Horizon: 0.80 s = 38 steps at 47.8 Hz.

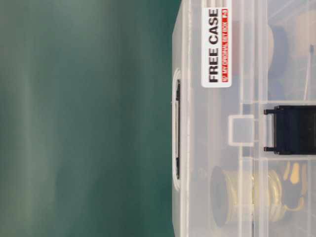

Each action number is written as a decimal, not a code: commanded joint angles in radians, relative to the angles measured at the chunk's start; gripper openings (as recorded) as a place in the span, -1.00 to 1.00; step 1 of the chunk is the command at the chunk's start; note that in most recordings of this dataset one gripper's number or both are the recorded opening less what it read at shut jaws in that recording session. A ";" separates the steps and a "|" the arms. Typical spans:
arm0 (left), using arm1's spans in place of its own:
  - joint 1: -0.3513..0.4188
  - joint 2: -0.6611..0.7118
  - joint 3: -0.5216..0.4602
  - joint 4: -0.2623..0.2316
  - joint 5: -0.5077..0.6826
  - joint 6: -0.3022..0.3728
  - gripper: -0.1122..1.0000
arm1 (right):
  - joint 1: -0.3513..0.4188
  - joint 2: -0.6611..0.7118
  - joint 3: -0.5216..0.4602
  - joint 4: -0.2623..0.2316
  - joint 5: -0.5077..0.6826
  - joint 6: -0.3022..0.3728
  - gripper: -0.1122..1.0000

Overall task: Open the tool box with both arms.
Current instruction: 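Grip the lid edges with both grippers and lift it up and back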

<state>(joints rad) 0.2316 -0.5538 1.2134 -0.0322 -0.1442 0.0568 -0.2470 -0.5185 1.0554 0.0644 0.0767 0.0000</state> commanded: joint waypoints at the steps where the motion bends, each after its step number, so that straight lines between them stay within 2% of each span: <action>1: 0.000 -0.028 -0.066 -0.003 -0.021 -0.005 0.77 | 0.002 -0.023 -0.075 0.003 -0.017 0.005 0.72; 27: 0.057 -0.112 -0.067 -0.003 -0.035 -0.002 0.77 | 0.002 -0.129 -0.089 -0.003 -0.008 -0.002 0.72; 38: 0.092 -0.114 -0.074 -0.003 -0.078 0.005 0.77 | -0.029 -0.133 -0.092 -0.005 -0.011 -0.002 0.72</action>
<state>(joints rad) 0.3129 -0.6703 1.2118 -0.0322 -0.1687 0.0598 -0.2715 -0.6504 1.0370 0.0583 0.0982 -0.0061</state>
